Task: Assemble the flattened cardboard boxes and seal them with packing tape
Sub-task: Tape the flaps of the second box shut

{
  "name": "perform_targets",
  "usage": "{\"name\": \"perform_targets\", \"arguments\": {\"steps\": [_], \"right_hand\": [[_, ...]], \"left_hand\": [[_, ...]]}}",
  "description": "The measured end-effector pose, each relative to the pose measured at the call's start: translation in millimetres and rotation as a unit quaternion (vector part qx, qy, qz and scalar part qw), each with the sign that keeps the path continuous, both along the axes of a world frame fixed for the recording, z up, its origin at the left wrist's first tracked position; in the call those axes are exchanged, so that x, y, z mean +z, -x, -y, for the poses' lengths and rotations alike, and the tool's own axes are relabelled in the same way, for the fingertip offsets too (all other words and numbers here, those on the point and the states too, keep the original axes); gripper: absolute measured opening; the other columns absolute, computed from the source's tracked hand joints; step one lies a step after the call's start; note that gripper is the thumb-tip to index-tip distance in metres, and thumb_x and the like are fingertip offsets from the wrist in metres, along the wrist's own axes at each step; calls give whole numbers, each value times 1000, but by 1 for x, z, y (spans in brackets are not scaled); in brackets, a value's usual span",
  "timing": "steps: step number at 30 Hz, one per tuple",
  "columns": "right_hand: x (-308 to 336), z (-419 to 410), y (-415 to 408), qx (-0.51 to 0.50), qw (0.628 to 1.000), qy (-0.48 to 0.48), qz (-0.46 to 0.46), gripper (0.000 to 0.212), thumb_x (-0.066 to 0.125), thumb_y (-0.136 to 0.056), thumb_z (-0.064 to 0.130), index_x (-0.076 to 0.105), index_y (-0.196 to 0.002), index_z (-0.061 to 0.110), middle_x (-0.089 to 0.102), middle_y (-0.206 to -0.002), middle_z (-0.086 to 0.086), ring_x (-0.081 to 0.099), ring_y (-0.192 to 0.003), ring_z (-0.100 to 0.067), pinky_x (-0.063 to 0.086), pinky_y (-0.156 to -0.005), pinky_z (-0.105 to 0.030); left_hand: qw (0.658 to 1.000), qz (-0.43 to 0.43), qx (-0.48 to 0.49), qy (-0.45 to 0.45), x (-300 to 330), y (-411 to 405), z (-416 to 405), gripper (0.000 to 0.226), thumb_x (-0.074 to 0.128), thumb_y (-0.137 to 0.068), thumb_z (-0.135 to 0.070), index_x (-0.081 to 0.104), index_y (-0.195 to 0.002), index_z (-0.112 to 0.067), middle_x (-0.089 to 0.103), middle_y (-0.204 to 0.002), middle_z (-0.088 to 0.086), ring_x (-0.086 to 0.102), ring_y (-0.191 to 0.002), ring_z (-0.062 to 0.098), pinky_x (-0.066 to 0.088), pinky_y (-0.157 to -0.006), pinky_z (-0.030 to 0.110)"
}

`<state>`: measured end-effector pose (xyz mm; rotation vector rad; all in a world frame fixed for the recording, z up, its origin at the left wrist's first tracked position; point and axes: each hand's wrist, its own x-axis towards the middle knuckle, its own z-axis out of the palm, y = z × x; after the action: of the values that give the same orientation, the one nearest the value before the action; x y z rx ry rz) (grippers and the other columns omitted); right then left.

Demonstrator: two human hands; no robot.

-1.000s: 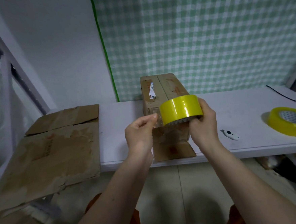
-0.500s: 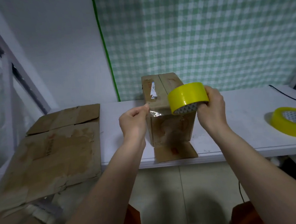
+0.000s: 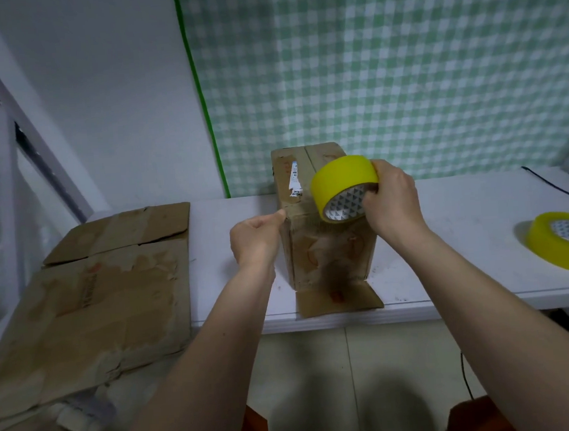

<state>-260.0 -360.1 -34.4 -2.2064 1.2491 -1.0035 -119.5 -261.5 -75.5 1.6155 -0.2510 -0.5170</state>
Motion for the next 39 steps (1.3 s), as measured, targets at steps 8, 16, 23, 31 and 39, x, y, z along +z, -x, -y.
{"name": "perform_targets", "arguments": {"steps": [8,16,23,31,39], "right_hand": [[-8,0,-4,13,997,-40,70,52,48,-87,-4,50,-135,14,63,-115,-13,56,-107,-30,39,-80,-25],[-10,-2,-6,12,991,-63,115,58,51,-84,-5,48,-137,18,61,-121,-10,55,-110,-26,44,-88,-27],[-12,0,-7,40,989,-90,113,55,37,-85,-10,49,-133,13,59,-117,-9,53,-102,-21,42,-80,-24],[1,17,24,-36,999,33,1,49,42,-85,-4,52,-131,12,60,-121,-21,51,-112,-40,40,-86,-39],[-5,19,33,-67,996,55,-15,56,46,-87,-3,42,-141,14,54,-128,-17,47,-118,-36,40,-89,-42]], "left_hand": [[996,4,-34,-77,0,-6,0,72,77,-64,-55,62,-104,3,61,-106,23,61,-91,33,59,-78,44],[794,586,-116,-111,-25,26,-10,49,44,-82,-3,57,-129,0,57,-134,16,50,-128,30,26,-116,43],[692,655,-153,-262,-31,33,-9,77,68,-77,-20,37,-142,6,38,-150,20,35,-140,32,11,-116,45],[671,643,-187,-319,-18,36,-17,77,39,-96,-29,-8,-152,-6,-9,-162,8,-9,-149,20,-14,-118,37],[664,633,-179,-355,-5,49,-8,74,35,-98,-34,-1,-150,4,-1,-160,19,-3,-149,29,-11,-120,42]]}}
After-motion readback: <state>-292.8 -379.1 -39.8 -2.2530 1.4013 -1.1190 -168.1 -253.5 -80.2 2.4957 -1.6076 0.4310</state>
